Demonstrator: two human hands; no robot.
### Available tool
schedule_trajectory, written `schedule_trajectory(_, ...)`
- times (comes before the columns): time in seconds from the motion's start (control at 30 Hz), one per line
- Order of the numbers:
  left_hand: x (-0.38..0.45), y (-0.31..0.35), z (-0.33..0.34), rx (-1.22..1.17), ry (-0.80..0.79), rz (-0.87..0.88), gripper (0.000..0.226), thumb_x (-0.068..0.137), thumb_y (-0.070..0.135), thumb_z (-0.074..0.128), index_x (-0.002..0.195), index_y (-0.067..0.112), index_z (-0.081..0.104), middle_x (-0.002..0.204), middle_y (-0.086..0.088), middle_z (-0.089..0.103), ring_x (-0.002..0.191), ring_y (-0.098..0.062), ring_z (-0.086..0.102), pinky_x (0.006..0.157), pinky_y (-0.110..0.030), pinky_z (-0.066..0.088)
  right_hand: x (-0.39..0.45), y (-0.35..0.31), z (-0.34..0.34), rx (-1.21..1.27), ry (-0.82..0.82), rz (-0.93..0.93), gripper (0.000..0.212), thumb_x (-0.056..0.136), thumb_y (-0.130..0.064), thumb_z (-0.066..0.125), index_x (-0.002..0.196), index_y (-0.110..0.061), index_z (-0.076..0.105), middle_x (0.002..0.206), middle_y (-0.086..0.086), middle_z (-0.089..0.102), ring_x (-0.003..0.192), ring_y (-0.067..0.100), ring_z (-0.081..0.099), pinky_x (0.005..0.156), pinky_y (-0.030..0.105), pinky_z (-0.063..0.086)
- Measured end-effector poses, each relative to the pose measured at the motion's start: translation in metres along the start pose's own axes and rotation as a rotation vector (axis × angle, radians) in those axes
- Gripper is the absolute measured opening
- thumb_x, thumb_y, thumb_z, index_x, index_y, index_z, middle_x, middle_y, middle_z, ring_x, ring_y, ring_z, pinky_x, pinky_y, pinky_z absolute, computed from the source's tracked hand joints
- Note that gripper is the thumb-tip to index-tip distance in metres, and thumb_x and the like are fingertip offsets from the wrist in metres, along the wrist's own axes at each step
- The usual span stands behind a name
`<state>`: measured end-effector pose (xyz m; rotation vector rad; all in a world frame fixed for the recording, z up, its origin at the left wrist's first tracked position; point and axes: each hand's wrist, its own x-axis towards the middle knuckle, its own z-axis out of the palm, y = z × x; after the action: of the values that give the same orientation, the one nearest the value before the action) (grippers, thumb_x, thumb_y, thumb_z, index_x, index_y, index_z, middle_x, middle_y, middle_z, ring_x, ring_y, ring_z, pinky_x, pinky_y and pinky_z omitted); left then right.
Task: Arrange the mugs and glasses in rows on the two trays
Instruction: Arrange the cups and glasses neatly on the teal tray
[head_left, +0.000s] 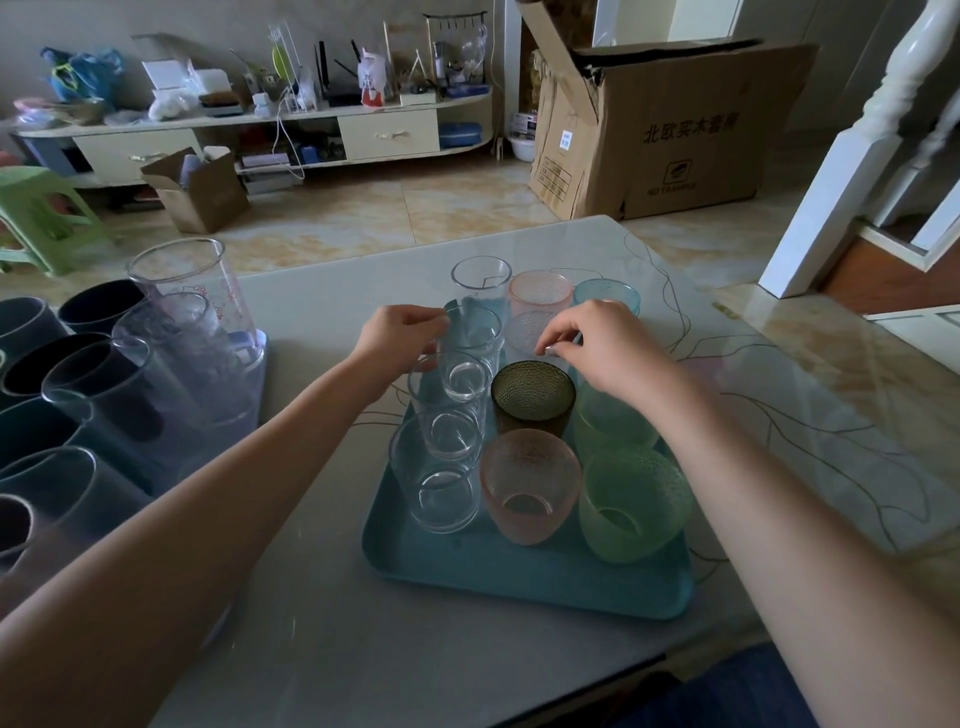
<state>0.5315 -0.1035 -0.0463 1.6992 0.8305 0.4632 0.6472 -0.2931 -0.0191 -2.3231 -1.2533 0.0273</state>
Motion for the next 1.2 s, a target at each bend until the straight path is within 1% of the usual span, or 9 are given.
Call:
schedule_trajectory(0.13,-0.001,0.001,0.0,-0.001,-0.008,-0.003,0.022,0.085,0.017,0.066,0.107,0.012,0.068,0.103,-0.008,0.07,0.082,-0.018,0.066,0.062,-0.023,0.06,0.001,0.001,-0.001,0.002,-0.009,0.009,0.013,0.087,-0.015,0.064,0.088,-0.022,0.075,0.077,-0.004,0.063,0.07,0.009,0.052,0.069,0.02,0.037)
schedule_trajectory(0.27,-0.002,0.007,-0.001,0.033,-0.008,0.003,0.007,0.087,0.022,0.063,0.088,0.016,0.068,0.1,-0.009,0.068,0.082,-0.019,0.066,0.065,-0.025,0.06,0.006,0.004,-0.002,0.045,0.005,0.004,0.013,0.088,-0.017,0.062,0.092,-0.022,0.074,0.089,-0.003,0.069,0.075,0.01,0.056,0.071,0.024,0.043)
schedule_trajectory(0.43,0.015,0.018,0.001,0.131,0.067,0.099,0.046,0.087,0.041,0.057,0.128,0.019,0.054,0.118,-0.005,0.064,0.105,-0.024,0.062,0.094,-0.04,0.052,0.028,0.031,-0.019,0.102,0.323,0.169,0.017,0.092,-0.013,0.056,0.1,-0.019,0.069,0.1,0.001,0.069,0.082,0.014,0.059,0.075,0.03,0.05)
schedule_trajectory(0.53,0.03,0.031,0.01,0.088,0.058,0.087,0.051,0.086,0.046,0.055,0.129,0.018,0.053,0.126,-0.008,0.06,0.114,-0.029,0.057,0.101,-0.044,0.046,0.036,0.052,-0.021,0.018,0.31,0.281,0.014,0.092,-0.02,0.056,0.099,-0.021,0.068,0.099,0.002,0.068,0.086,0.02,0.059,0.074,0.032,0.049)
schedule_trajectory(0.63,0.043,0.04,0.02,0.064,0.041,0.062,0.042,0.09,0.043,0.052,0.124,0.017,0.056,0.111,-0.003,0.06,0.098,-0.023,0.058,0.094,-0.04,0.051,0.038,0.067,-0.017,-0.015,0.323,0.419,0.015,0.093,-0.023,0.054,0.099,-0.017,0.066,0.091,0.006,0.063,0.076,0.023,0.053,0.059,0.025,0.037)
schedule_trajectory(0.73,0.057,0.041,0.026,0.162,0.045,0.075,0.02,0.09,0.035,0.055,0.103,0.021,0.06,0.083,0.003,0.056,0.072,-0.015,0.055,0.07,-0.032,0.054,0.041,0.076,-0.012,0.066,0.224,0.527,0.022,0.094,-0.031,0.051,0.104,-0.015,0.063,0.096,0.009,0.065,0.079,0.025,0.054,0.066,0.027,0.036)
schedule_trajectory(0.83,0.063,0.039,0.028,0.288,0.046,0.082,0.01,0.087,0.024,0.055,0.092,0.018,0.062,0.069,0.002,0.051,0.057,-0.014,0.046,0.052,-0.023,0.046,0.046,0.078,-0.006,0.189,0.143,0.574,0.026,0.093,-0.029,0.05,0.107,-0.012,0.064,0.108,0.012,0.064,0.093,0.028,0.055,0.074,0.027,0.038)
schedule_trajectory(0.97,0.067,0.036,0.026,0.315,0.059,0.077,0.024,0.086,0.017,0.052,0.096,0.004,0.069,0.058,-0.002,0.044,0.049,-0.014,0.039,0.049,-0.023,0.044,0.048,0.073,-0.005,0.233,0.179,0.606,0.03,0.092,-0.02,0.048,0.105,0.001,0.065,0.101,0.018,0.066,0.1,0.034,0.059,0.076,0.034,0.045)
schedule_trajectory(1.2,0.069,0.033,0.024,0.384,0.108,0.121,0.014,0.084,0.016,0.051,0.081,0.013,0.064,0.06,-0.005,0.05,0.046,-0.015,0.045,0.053,-0.023,0.047,0.045,0.066,-0.004,0.214,0.201,0.615,0.026,0.092,-0.016,0.047,0.095,0.003,0.065,0.095,0.022,0.064,0.094,0.038,0.059,0.076,0.036,0.047)
